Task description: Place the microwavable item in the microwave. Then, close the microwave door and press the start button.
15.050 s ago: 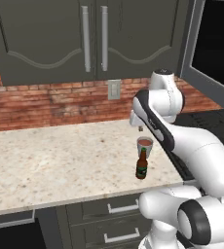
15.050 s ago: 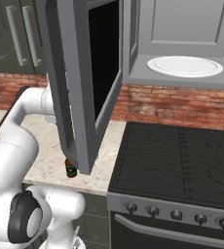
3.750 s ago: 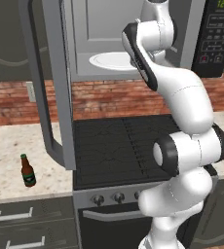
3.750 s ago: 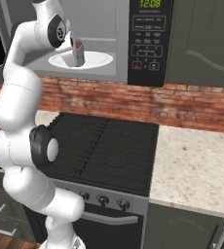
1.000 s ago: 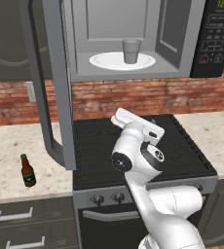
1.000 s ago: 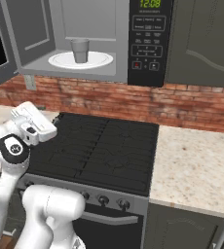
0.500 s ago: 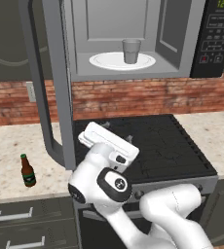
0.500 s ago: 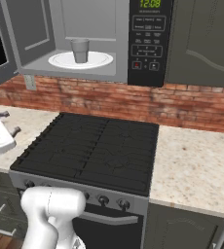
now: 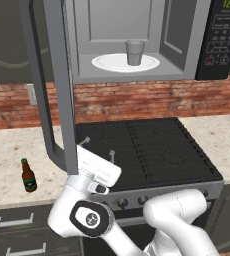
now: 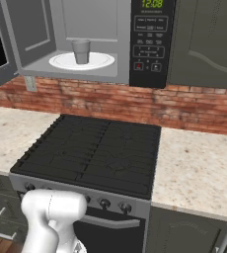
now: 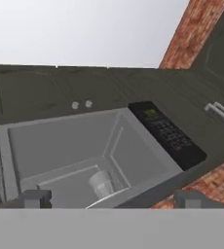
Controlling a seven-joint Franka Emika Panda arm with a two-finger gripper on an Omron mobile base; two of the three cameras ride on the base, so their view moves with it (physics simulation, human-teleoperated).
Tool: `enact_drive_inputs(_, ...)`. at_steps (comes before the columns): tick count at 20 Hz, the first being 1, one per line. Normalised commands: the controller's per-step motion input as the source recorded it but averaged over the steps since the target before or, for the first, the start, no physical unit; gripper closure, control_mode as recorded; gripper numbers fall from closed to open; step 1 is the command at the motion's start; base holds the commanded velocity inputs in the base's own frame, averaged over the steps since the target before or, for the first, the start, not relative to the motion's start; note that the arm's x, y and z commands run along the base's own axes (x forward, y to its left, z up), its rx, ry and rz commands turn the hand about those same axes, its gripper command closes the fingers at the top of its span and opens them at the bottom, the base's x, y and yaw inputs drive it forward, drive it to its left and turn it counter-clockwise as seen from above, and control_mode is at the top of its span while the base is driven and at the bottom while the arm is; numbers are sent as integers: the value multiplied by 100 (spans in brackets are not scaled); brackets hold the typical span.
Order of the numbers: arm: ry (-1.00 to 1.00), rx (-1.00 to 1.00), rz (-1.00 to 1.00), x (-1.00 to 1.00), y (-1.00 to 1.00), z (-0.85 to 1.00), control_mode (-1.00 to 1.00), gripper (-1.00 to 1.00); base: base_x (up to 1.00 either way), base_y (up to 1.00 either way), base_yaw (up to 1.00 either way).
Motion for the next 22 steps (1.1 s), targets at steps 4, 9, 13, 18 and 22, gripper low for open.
enact_drive_inputs(4,-14,0,-1,-35,97,0,-100,-100,0,0,0)
enact_drive_inputs(9,-13,0,-3,-53,80,2,-100,-100,0,0,0)
enact_drive_inputs(13,-31,3,-6,-42,56,44,-100,-100,0,0,0)
enact_drive_inputs(18,-29,13,-4,-8,13,69,-100,-100,0,0,0)
enact_drive_inputs(22,-14,32,0,0,-36,39,-100,-100,0,0,0)
